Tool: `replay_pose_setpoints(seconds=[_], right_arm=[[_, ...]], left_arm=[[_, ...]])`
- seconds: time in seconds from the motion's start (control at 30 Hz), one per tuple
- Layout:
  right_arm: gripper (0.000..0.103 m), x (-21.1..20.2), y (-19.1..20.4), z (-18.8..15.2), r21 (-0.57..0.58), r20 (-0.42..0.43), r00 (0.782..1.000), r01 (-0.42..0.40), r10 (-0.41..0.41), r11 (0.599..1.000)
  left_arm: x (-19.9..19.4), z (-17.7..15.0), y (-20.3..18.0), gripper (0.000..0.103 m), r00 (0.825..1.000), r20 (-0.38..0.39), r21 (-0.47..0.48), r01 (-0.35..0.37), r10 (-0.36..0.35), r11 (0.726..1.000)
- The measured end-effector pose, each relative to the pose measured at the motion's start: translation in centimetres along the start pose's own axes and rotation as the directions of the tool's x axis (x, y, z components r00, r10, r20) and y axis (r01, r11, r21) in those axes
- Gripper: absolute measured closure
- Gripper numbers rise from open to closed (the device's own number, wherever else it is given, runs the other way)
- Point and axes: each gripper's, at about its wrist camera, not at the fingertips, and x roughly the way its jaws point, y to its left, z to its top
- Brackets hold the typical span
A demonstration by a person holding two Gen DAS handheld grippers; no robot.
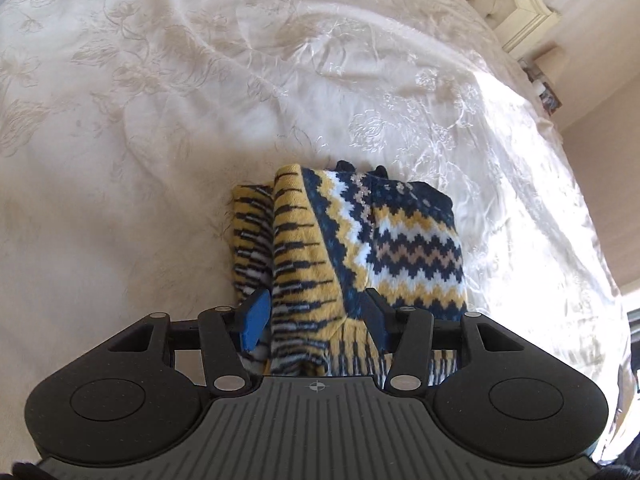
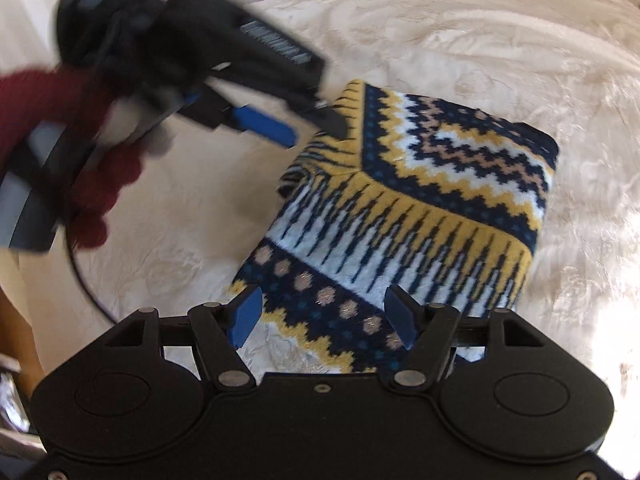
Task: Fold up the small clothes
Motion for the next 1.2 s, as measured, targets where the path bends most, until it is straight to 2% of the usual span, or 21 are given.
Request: replay_pose_setpoints(seconds=[0.13, 0.23, 0.37, 0.47, 0.5, 0.53, 0.57, 0.6, 0.67, 0.77, 0.83, 0.9, 0.97, 1.0, 1.07, 1.13, 1.17, 1.2], right_arm=[[0.030, 1.5, 3.7, -0.8, -0.191, 0.003, 0.999, 0.054, -0.054, 0.980], [0.030, 2.9, 6.0, -1.5, -0.340, 0.006, 0.994, 0.108, -0.112, 0.934], [0.033, 4.3, 7.2, -2.0, -0.435, 0.011, 0.988, 0.145, -0.156, 0.888], [0.048, 4.5, 7.1, -1.9, -0.457, 0.032, 0.982, 0.180, -0.186, 0.871], [0.058, 4.4, 6.9, -1.8, -0.451, 0.036, 0.982, 0.183, -0.188, 0.874], [0.070, 4.3, 6.6, -1.6, -0.436, 0.035, 0.982, 0.180, -0.183, 0.882], [0.080, 4.1, 6.3, -1.4, -0.420, 0.034, 0.983, 0.176, -0.179, 0.890], [0.088, 3.9, 5.7, -0.9, -0.394, 0.032, 0.986, 0.166, -0.166, 0.904], [0.089, 2.7, 4.8, -0.3, -0.333, 0.052, 0.990, 0.141, -0.131, 0.932], [0.090, 0.2, 4.1, 0.6, -0.241, 0.123, 0.989, 0.112, -0.084, 0.964], [0.090, -0.4, 4.3, 1.0, -0.215, 0.139, 0.989, 0.084, -0.054, 0.973], [0.088, 0.6, 4.2, 1.4, -0.212, 0.104, 0.994, 0.059, -0.038, 0.976], [0.082, 2.6, 4.3, 1.2, -0.225, 0.038, 0.999, 0.032, -0.024, 0.974], [0.078, 3.7, 4.1, 1.2, -0.239, 0.009, 1.000, 0.023, -0.021, 0.971], [0.074, 4.7, 3.8, 0.6, -0.241, -0.036, 0.999, -0.004, -0.005, 0.970], [0.052, 4.3, 3.2, 0.3, -0.212, -0.036, 0.999, -0.032, 0.025, 0.977], [0.048, 3.9, 2.8, 0.2, -0.195, -0.029, 0.999, -0.040, 0.035, 0.980], [0.040, 3.3, 2.2, 0.0, -0.169, -0.019, 0.999, -0.050, 0.047, 0.984]], left_arm=[[1.9, 1.4, -0.2, 0.054, 0.999, -0.034, 0.031, -0.009, 0.010, 0.999], [3.0, 1.9, -0.4, 0.054, 0.998, -0.068, 0.052, -0.005, 0.008, 0.999], [4.0, 2.3, -0.3, 0.054, 0.996, -0.092, 0.089, 0.001, 0.007, 0.996], [4.4, 2.5, -0.3, 0.055, 0.993, -0.117, 0.090, -0.002, 0.012, 0.996], [4.4, 2.5, -0.3, 0.057, 0.993, -0.119, 0.089, -0.005, 0.016, 0.996], [4.4, 2.5, -0.4, 0.072, 0.994, -0.109, 0.100, 0.007, 0.004, 0.995], [4.3, 2.6, -0.6, 0.080, 0.995, -0.096, 0.120, 0.018, -0.007, 0.993], [4.2, 2.6, -0.9, 0.082, 0.996, -0.086, 0.139, 0.017, -0.005, 0.990], [3.5, 2.6, -1.6, 0.084, 0.998, -0.058, 0.179, 0.005, 0.005, 0.984], [1.6, 2.8, -2.5, 0.086, 1.000, 0.006, 0.223, 0.013, -0.015, 0.975], [0.9, 3.0, -2.5, 0.086, 0.999, 0.029, 0.231, 0.006, -0.013, 0.973], [1.4, 3.3, -1.8, 0.086, 1.000, -0.001, 0.207, -0.006, 0.006, 0.978], [2.7, 3.2, -0.6, 0.085, 0.998, -0.038, 0.171, -0.045, 0.052, 0.984], [3.4, 3.0, 0.0, 0.083, 0.995, -0.065, 0.154, -0.059, 0.070, 0.986], [4.4, 2.5, 1.2, 0.078, 0.992, -0.097, 0.118, -0.075, 0.087, 0.990], [4.4, 2.0, 2.1, 0.072, 0.993, -0.084, 0.087, -0.070, 0.077, 0.994], [4.2, 1.9, 2.3, 0.068, 0.994, -0.074, 0.079, -0.075, 0.081, 0.994], [4.1, 1.7, 2.5, 0.059, 0.994, -0.064, 0.080, -0.086, 0.091, 0.993]])
